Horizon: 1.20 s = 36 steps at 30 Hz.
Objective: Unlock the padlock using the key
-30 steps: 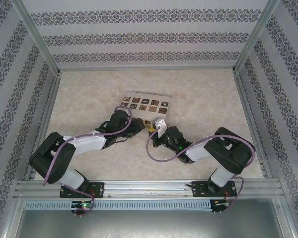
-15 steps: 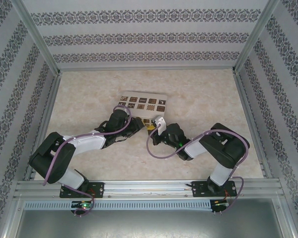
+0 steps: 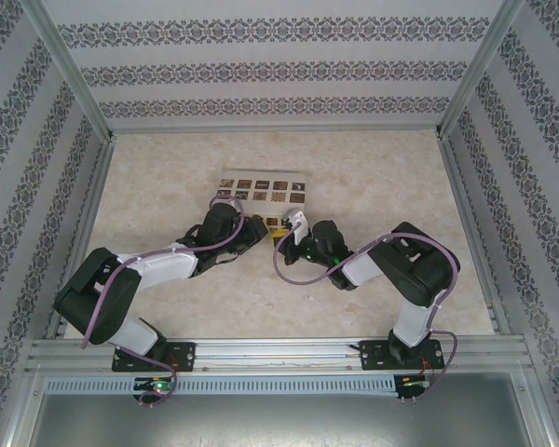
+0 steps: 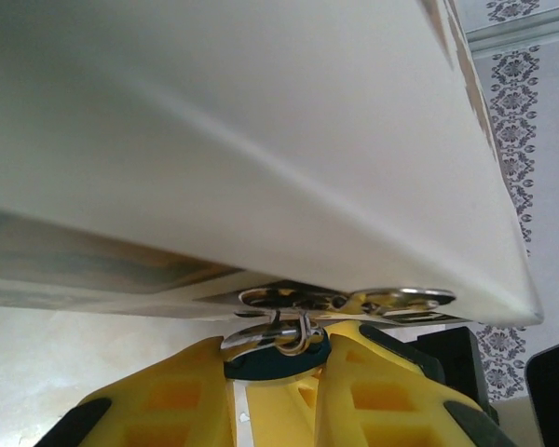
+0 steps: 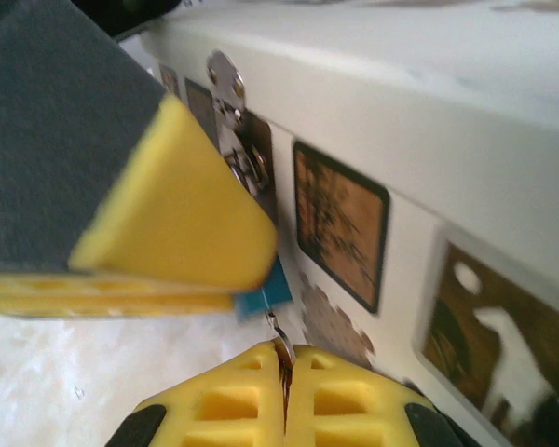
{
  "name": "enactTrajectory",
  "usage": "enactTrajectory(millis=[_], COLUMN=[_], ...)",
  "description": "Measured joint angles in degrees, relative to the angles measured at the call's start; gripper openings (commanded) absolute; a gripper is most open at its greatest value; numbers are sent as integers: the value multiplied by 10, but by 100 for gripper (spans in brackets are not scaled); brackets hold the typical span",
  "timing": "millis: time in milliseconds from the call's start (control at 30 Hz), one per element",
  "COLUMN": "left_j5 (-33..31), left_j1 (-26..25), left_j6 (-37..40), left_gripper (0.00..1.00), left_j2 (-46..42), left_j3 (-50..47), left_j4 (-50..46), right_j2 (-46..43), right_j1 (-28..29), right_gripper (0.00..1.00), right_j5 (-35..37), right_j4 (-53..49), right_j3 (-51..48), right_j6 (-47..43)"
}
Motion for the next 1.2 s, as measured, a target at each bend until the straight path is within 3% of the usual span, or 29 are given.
enactTrajectory(millis=[767, 1000, 1200], left_j5=[3, 63, 79], left_j1=[7, 7, 7], left_j6=[2, 2, 2], left_gripper=[22, 22, 33], left_j2=[39, 57, 59], left_j3=[6, 0, -5], left_j4=[19, 34, 46], right_j2=[23, 61, 78], right_j1=[-11, 10, 16], right_gripper=[0, 0, 0], right_j5=[-8, 29, 44], right_j4=[-43, -10, 30], right_j3=[31, 25, 13], right_j6=[20, 38, 58])
